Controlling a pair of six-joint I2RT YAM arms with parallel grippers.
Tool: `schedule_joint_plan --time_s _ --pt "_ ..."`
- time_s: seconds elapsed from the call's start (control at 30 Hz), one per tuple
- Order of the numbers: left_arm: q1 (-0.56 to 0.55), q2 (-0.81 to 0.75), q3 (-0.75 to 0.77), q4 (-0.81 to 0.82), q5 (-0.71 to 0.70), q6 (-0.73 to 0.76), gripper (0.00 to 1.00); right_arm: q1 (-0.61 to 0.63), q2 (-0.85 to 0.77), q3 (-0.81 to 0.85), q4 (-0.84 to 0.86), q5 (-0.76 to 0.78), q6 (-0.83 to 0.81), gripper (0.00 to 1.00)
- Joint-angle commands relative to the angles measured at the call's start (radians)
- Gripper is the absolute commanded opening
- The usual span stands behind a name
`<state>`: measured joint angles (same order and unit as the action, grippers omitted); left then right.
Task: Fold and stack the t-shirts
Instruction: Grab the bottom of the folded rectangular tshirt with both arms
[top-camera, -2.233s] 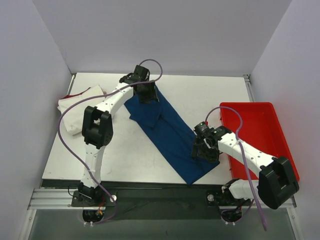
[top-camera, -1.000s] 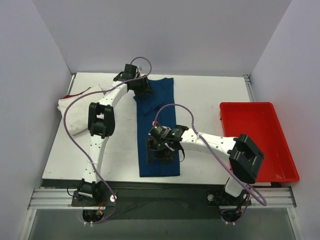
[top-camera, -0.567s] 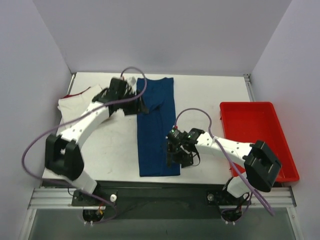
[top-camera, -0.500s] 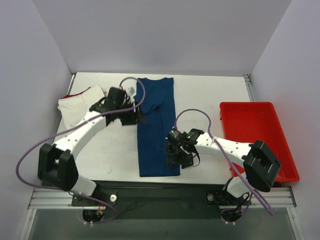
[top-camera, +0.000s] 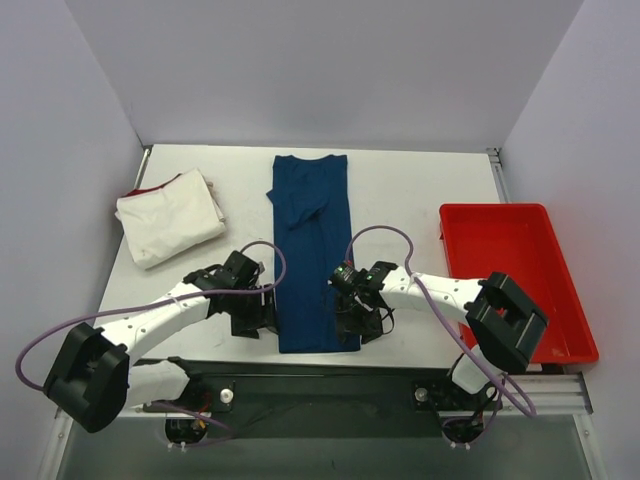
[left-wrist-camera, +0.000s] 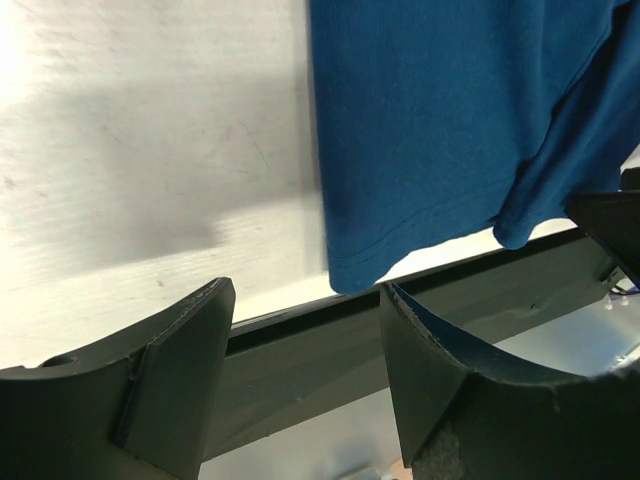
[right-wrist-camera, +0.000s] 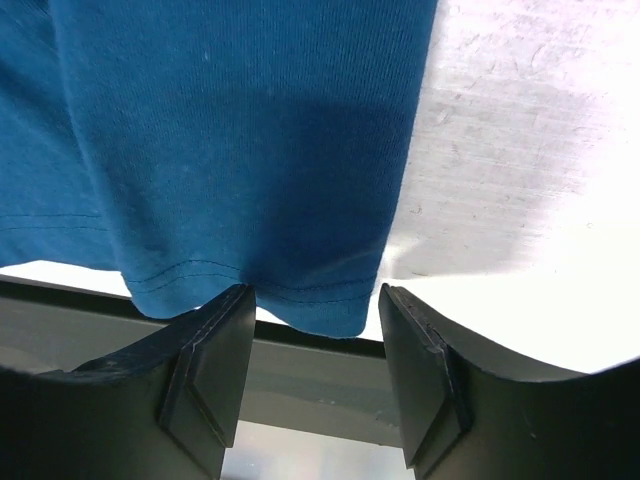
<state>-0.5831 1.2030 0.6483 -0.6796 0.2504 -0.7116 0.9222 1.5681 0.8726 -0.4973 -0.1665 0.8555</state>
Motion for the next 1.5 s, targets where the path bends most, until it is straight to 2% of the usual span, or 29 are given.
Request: schedule_joint_plan --time_s 0.0,0.17,0.47,0.6,0.77,1.07,1.2,1.27,1.3,1.33,1.43,1.47 --pt "-0.027 0.000 -0.013 0.084 0.026 -0.068 0.70 0.007 0.009 -0.007 -0.029 0.013 -0.004 0.52" --pt "-0.066 0.026 -0.029 0.150 0.041 -0.107 0.70 0.007 0.024 -0.003 -0.027 0.016 -0.006 0.51" --pt "-0.155 0.128 -0.041 0.155 0.027 -0.143 0.70 0.012 0.038 -0.017 -0.027 0.028 -0.007 0.48" --pt "-0.161 0.145 -0.035 0.120 0.001 -0.127 0.66 0.010 0.037 -0.027 -0.029 0.035 -0.003 0.42" --pt "-0.161 0.168 -0.071 0.135 0.004 -0.126 0.52 0.009 0.021 -0.050 -0.033 0.038 0.008 0.34" --pt "-0.162 0.136 -0.088 0.109 -0.028 -0.135 0.46 0.000 -0.002 -0.073 -0.052 0.048 0.022 0.34" --pt "-0.162 0.127 -0.108 0.124 -0.026 -0.144 0.37 0.000 -0.008 -0.078 -0.063 0.053 0.022 0.33" --pt "-0.162 0.107 -0.116 0.126 -0.033 -0.149 0.29 -0.002 -0.013 -0.081 -0.063 0.053 0.022 0.26" --pt "-0.162 0.101 -0.118 0.124 -0.037 -0.155 0.22 0.000 -0.011 -0.080 -0.063 0.053 0.019 0.21" --pt "-0.164 0.084 -0.119 0.124 -0.043 -0.157 0.18 -0.002 -0.010 -0.077 -0.063 0.053 0.019 0.12" --pt "-0.162 0.069 -0.131 0.135 -0.045 -0.166 0.08 0.000 0.000 -0.072 -0.066 0.050 0.016 0.02" --pt "-0.162 0.063 -0.133 0.134 -0.046 -0.167 0.06 -0.002 0.001 -0.072 -0.066 0.050 0.014 0.02"
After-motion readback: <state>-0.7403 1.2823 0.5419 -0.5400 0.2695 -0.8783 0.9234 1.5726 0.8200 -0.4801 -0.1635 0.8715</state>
